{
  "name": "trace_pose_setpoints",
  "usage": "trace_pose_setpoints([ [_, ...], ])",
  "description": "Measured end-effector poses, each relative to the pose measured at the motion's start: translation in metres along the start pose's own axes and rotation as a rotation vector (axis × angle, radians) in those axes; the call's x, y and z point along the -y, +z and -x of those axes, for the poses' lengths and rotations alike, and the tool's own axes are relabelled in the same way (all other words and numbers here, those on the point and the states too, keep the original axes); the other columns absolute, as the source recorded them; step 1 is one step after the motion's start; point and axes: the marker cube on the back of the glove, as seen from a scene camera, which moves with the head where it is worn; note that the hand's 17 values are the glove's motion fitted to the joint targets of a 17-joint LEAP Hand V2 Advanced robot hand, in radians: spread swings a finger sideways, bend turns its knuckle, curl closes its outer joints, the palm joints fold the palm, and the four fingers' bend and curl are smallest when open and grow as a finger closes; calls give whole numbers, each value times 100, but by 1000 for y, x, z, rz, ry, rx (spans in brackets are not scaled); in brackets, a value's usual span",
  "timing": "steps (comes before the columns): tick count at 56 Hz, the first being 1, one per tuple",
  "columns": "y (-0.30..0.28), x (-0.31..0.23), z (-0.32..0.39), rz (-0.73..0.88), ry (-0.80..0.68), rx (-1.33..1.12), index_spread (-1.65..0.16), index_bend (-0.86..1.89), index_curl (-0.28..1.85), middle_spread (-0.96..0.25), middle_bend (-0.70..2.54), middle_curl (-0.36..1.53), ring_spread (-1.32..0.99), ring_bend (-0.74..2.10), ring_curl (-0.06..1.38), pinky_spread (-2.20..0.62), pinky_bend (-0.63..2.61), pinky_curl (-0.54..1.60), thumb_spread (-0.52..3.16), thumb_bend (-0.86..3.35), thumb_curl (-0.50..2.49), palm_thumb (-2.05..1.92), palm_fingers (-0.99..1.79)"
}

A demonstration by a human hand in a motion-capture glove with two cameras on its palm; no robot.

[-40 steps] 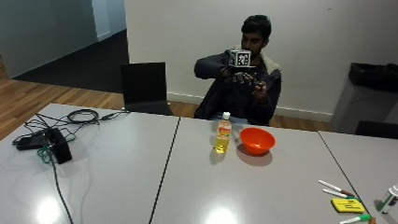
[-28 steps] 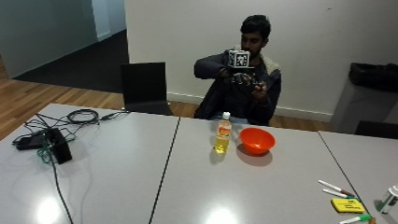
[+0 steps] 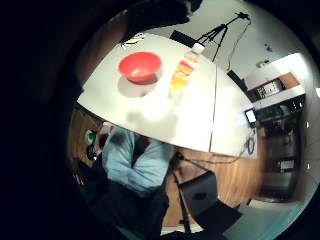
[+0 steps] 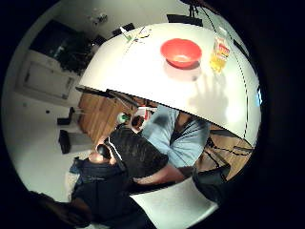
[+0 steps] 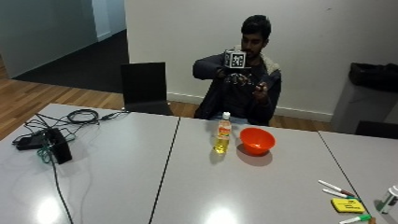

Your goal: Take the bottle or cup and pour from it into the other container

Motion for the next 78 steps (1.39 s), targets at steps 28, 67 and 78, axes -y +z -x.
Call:
trace_pose_setpoints([
  [28, 63, 68, -154, -185, 84, 41, -38, 14, 25, 8, 23, 32, 22, 20, 20, 35, 49, 24, 93, -3, 32, 16, 18],
  [67, 200, 206, -171, -143, 18, 1204, -29, 16, 25, 6, 30, 35, 23, 19, 24, 36, 48, 24, 82, -1, 38, 48, 18],
  [78, 204, 235, -169, -66, 88, 1351, -27, 14, 26, 2, 34, 36, 19, 28, 26, 35, 43, 22, 77, -2, 39, 58, 38],
])
